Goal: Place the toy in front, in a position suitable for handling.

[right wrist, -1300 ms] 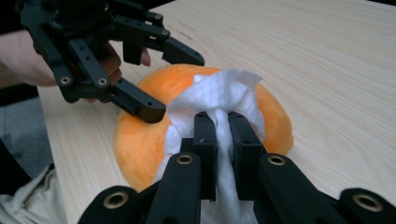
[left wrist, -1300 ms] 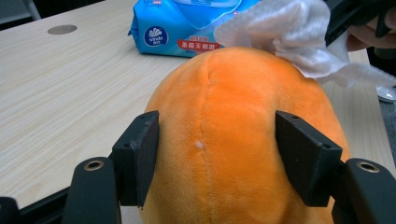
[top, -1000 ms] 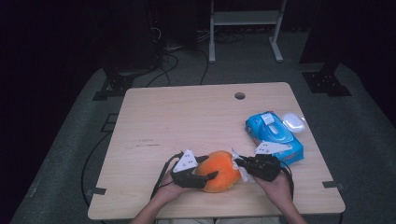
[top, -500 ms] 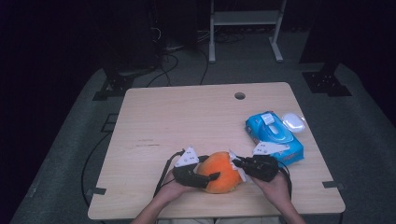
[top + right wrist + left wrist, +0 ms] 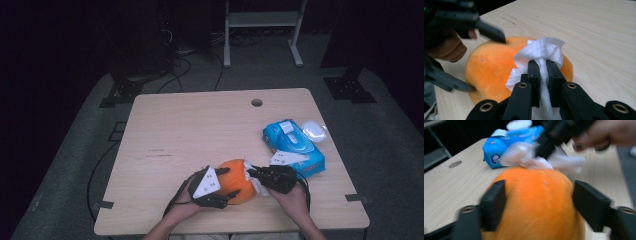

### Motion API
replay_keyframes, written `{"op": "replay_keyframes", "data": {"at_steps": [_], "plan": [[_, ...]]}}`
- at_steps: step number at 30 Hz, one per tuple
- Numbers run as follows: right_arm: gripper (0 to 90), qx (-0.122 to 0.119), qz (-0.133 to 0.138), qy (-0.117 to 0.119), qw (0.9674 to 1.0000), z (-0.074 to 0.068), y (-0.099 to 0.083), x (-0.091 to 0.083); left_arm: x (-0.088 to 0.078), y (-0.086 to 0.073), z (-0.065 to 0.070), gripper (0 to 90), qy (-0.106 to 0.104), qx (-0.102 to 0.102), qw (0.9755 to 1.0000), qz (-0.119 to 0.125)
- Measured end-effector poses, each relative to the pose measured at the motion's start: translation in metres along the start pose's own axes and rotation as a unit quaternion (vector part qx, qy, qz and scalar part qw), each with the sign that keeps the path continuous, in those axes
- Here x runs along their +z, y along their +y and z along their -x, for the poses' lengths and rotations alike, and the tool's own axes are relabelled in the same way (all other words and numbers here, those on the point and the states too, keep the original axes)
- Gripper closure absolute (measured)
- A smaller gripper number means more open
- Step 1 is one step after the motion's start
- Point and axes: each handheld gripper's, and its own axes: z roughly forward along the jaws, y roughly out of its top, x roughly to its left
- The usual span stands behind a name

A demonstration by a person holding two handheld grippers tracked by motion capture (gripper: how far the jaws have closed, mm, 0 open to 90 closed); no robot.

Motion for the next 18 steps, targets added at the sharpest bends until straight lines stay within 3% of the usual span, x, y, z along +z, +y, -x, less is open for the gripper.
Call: {"op": "replay_keyframes", "data": {"at_steps": [1,2,3,4,5,6,8,10,11,12,16,18], "plan": [[82.6,-0.007,-0.005,-0.002,1.0000,-0.001,0.000,-0.001,-0.002,-0.001,-0.006,12.4,0.009,-0.024,0.9997,-0.004],[82.6,-0.011,-0.006,-0.002,0.9999,-0.002,0.000,-0.001,-0.003,-0.003,-0.012,10.6,0.004,-0.049,0.9988,-0.008],[82.6,-0.009,-0.006,-0.002,0.9999,-0.001,0.000,-0.002,-0.003,-0.007,-0.017,10.8,-0.010,-0.081,0.9966,-0.015],[82.6,-0.007,-0.006,-0.001,1.0000,-0.001,0.000,-0.002,-0.002,-0.009,-0.018,14.4,-0.020,-0.090,0.9955,-0.019],[82.5,-0.005,-0.005,0.000,1.0000,-0.002,0.001,-0.002,0.000,-0.011,-0.017,20.1,-0.028,-0.088,0.9954,-0.023],[82.5,-0.006,-0.002,0.000,1.0000,-0.004,0.002,-0.002,0.001,-0.010,-0.014,23.5,-0.020,-0.076,0.9966,-0.026],[82.5,-0.029,0.006,0.006,0.9995,-0.016,0.007,-0.001,0.004,-0.004,-0.008,30.7,-0.011,-0.053,0.9982,-0.026],[82.5,-0.058,0.010,0.012,0.9982,-0.031,0.012,0.001,0.007,0.000,-0.002,32.1,0.000,-0.029,0.9990,-0.035],[82.5,-0.077,0.004,0.001,0.9970,-0.036,0.013,0.002,0.006,-0.001,-0.003,31.8,-0.002,-0.031,0.9990,-0.034],[82.6,-0.077,0.001,-0.001,0.9970,-0.035,0.014,0.002,0.005,-0.003,-0.005,30.4,-0.006,-0.037,0.9989,-0.028],[82.6,-0.044,-0.004,-0.004,0.9990,-0.017,0.007,0.002,0.001,-0.008,-0.015,7.8,0.000,-0.079,0.9964,-0.030],[82.6,-0.027,0.001,-0.006,0.9996,-0.010,0.006,0.000,0.002,-0.012,-0.017,9.1,-0.014,-0.093,0.9950,-0.034]]}}
